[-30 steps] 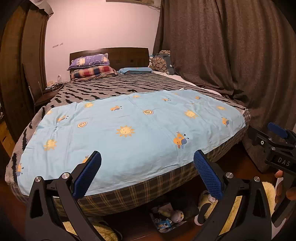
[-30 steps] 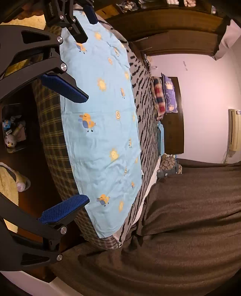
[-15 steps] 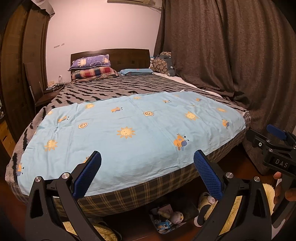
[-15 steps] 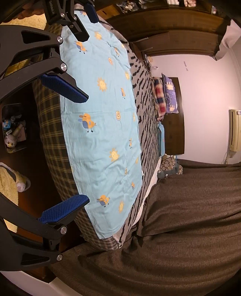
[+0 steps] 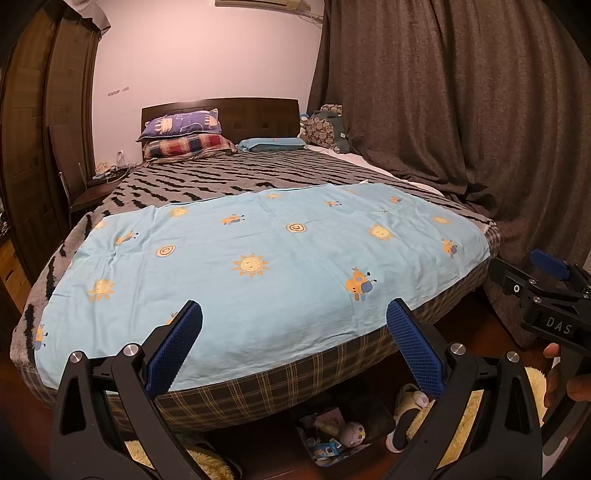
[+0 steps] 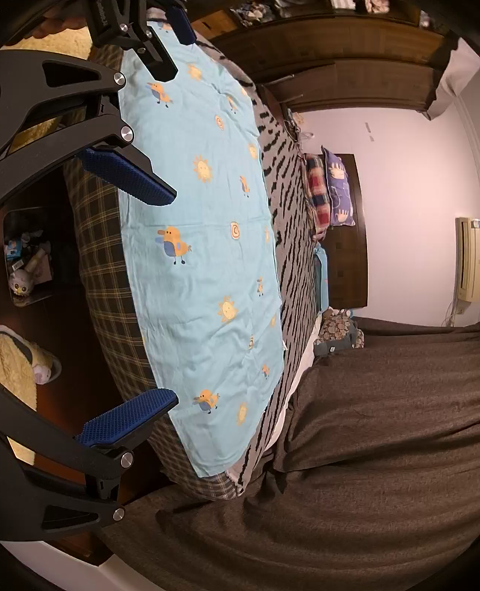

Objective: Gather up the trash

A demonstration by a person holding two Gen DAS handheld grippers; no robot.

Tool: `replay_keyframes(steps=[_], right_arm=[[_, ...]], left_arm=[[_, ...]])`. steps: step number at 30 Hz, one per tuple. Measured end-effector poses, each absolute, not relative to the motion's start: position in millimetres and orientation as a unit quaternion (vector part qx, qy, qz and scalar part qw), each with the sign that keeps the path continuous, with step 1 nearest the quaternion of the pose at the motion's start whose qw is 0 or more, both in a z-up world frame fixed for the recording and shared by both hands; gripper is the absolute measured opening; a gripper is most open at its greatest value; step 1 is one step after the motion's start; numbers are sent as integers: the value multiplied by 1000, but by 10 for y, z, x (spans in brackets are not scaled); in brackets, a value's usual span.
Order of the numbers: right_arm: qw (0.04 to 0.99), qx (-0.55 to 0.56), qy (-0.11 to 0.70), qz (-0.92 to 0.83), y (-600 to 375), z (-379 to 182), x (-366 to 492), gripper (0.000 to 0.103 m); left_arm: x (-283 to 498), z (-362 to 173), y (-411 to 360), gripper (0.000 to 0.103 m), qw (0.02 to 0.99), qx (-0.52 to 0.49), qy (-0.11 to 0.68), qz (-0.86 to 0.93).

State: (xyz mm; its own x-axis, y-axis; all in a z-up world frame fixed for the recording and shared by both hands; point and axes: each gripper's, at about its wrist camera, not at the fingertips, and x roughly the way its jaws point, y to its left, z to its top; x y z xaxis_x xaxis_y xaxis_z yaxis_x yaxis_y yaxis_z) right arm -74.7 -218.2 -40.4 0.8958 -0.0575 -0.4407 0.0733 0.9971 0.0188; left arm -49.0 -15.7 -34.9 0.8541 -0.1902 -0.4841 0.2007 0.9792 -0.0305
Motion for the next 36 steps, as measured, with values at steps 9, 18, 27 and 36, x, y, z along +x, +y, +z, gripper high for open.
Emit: replay_keyframes(steps=[9, 18, 27, 36], right_arm=[[973, 17, 229, -32, -2153, -414, -727, 100], [973, 18, 227, -32, -2142, -415, -728, 100], [973, 18, 227, -33, -2141, -414, -730, 100], [974, 20, 225, -34, -2114, -400, -731, 100]], left_arm=[[-490, -348, -157, 95, 963, 9, 250, -101], [-486, -348, -159, 95, 963, 8, 251, -101], [-489, -349, -150, 95, 963, 8, 250, -101], [-488, -347, -151, 95, 963, 8, 250, -100]])
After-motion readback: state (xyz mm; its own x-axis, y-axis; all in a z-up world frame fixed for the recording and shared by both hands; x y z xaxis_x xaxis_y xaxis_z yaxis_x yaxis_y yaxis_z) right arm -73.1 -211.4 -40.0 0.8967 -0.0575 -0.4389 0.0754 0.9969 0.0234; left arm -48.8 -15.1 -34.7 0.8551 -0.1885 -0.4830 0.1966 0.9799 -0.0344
